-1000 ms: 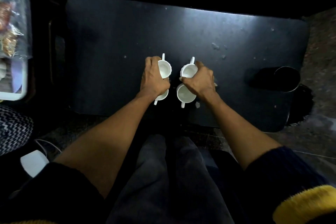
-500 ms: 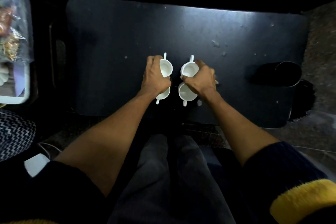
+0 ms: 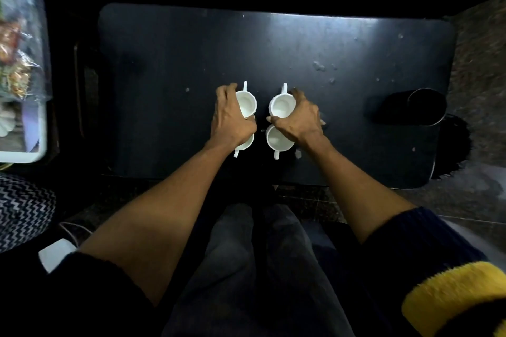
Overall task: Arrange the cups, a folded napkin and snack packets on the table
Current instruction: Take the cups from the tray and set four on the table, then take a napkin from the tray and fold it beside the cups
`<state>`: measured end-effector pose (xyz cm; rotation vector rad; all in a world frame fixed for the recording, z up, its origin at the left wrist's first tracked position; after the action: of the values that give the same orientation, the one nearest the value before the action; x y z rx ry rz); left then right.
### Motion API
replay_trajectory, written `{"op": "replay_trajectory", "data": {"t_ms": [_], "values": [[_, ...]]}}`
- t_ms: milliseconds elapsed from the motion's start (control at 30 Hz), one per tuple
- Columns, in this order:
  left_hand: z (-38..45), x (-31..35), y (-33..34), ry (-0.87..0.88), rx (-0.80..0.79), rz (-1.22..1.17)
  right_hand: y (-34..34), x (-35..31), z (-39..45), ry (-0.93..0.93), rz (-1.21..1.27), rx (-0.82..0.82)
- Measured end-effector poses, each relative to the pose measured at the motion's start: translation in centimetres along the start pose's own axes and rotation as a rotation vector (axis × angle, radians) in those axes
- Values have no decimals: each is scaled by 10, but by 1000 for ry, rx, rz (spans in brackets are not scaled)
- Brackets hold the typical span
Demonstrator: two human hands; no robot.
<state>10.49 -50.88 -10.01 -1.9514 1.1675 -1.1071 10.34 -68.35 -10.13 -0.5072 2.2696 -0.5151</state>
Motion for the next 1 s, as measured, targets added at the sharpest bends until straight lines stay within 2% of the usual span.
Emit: {"op": "replay_trajectory", "data": {"t_ms": [167, 367, 467, 567, 733, 1000], "values": [[-32, 17, -13, 59, 234, 92, -15, 3, -19, -32, -12, 19], [-68, 25, -11, 69, 130, 17, -23, -15, -57, -162, -31, 69], [-75, 21, -19, 66, 70, -34, -13, -38, -69, -237, -25, 31], [-75, 8, -39, 44, 85, -93, 6, -70, -78, -288, -19, -22], [-65, -37, -83, -4, 160, -93, 52, -134, -91, -362, -112, -127], [-57, -167, -163, -46, 240, -100, 170, -240, -124, -485, -255, -249]]}}
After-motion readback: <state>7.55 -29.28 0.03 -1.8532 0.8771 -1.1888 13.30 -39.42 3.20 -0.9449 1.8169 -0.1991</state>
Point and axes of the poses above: each hand's wrist, its own z-axis towards the middle knuckle, its own y-axis out of the palm, x = y × z, the point moved 2 cm from there along z, towards the middle knuckle, and after that the axes turned 15 degrees about z, right-handed, at the moved point
